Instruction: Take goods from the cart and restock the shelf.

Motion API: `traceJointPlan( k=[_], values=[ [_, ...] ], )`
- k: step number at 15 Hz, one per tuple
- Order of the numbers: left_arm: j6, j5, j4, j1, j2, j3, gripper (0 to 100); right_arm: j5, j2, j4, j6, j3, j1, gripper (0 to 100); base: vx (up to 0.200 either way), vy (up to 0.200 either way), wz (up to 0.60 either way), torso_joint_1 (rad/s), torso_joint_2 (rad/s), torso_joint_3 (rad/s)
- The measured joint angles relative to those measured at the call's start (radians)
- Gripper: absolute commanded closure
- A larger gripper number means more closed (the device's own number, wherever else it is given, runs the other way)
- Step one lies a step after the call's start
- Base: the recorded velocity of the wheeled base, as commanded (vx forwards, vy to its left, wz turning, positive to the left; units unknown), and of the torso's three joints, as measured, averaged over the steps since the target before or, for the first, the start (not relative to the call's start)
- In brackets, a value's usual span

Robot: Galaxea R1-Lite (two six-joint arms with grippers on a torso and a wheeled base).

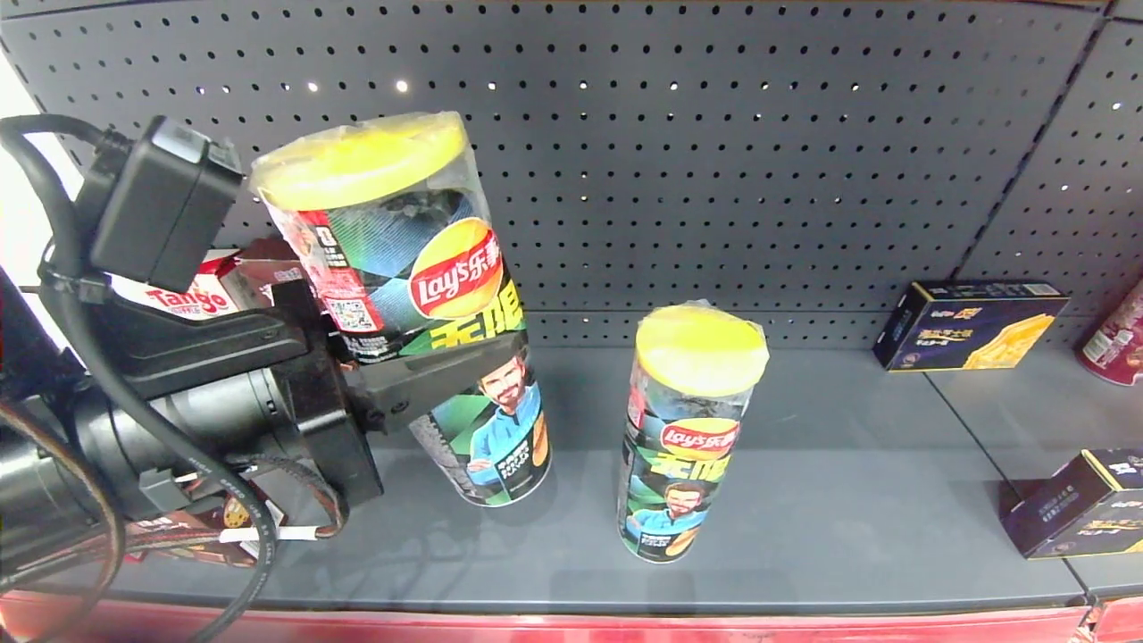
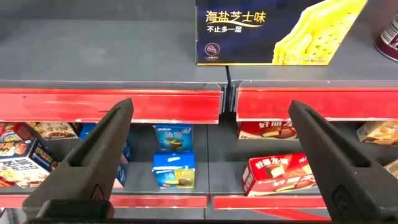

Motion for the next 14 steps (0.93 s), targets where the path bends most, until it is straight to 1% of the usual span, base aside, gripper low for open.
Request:
traceJointPlan(
  k=[3, 4, 6, 7, 8, 10, 12, 13, 14],
  values=[
    [0.0, -0.018, 0.001, 0.004, 0.018, -0.006, 100, 0.0, 0.0, 0.0, 0.0, 0.0, 0.0, 0, 0.0, 0.0, 0.0, 0.0, 0.0, 0.0],
    [0.004, -0.008, -0.003, 0.007, 0.027, -0.01, 100, 0.0, 0.0, 0.0, 0.0, 0.0, 0.0, 0, 0.0, 0.0, 0.0, 0.0, 0.0, 0.0],
    [0.043, 0.053, -0.018, 0.0, 0.059, -0.039, 100, 0.0, 0.0, 0.0, 0.0, 0.0, 0.0, 0, 0.0, 0.0, 0.0, 0.0, 0.0, 0.0],
    [0.056, 0.07, -0.016, -0.012, 0.073, -0.056, 100, 0.0, 0.0, 0.0, 0.0, 0.0, 0.0, 0, 0.0, 0.0, 0.0, 0.0, 0.0, 0.0],
    [0.06, 0.076, -0.013, -0.018, 0.083, -0.069, 100, 0.0, 0.0, 0.0, 0.0, 0.0, 0.0, 0, 0.0, 0.0, 0.0, 0.0, 0.0, 0.0],
    [0.074, 0.074, -0.01, -0.023, 0.107, -0.083, 100, 0.0, 0.0, 0.0, 0.0, 0.0, 0.0, 0, 0.0, 0.0, 0.0, 0.0, 0.0, 0.0],
    [0.078, 0.067, -0.003, -0.023, 0.141, -0.098, 100, 0.0, 0.0, 0.0, 0.0, 0.0, 0.0, 0, 0.0, 0.0, 0.0, 0.0, 0.0, 0.0],
    [0.08, 0.057, 0.011, -0.018, 0.156, -0.112, 100, 0.0, 0.0, 0.0, 0.0, 0.0, 0.0, 0, 0.0, 0.0, 0.0, 0.0, 0.0, 0.0],
    [0.08, 0.042, 0.05, -0.011, 0.176, -0.142, 100, 0.0, 0.0, 0.0, 0.0, 0.0, 0.0, 0, 0.0, 0.0, 0.0, 0.0, 0.0, 0.0]
  ],
)
